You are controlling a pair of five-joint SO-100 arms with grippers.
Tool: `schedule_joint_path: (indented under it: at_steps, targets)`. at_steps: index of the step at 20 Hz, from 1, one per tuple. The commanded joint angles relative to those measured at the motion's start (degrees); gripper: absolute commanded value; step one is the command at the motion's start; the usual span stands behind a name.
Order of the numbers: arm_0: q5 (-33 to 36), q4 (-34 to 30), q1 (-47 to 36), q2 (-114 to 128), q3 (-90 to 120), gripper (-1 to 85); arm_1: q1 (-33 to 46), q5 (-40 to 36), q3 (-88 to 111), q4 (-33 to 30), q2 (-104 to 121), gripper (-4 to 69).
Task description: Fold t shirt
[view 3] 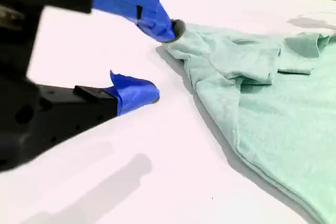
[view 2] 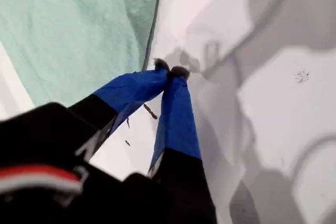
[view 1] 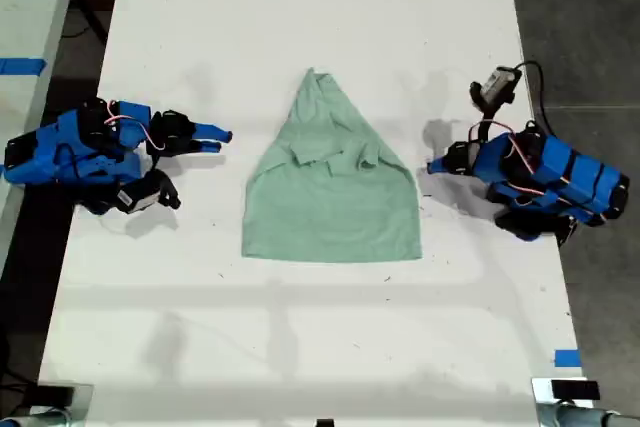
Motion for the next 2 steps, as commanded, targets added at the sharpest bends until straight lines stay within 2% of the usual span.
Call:
schedule_joint_path:
  at_steps: [1,2]
  targets:
    - [0.5,0.1,0.4,0.0,2.4,14.6,-0.1,-0.2,3.3,-1.3,0.6,1.2]
    - [0.5,0.1,0.4,0.0,2.4,14.6,-0.4,0.0,3.3,-1.3,0.6,1.2]
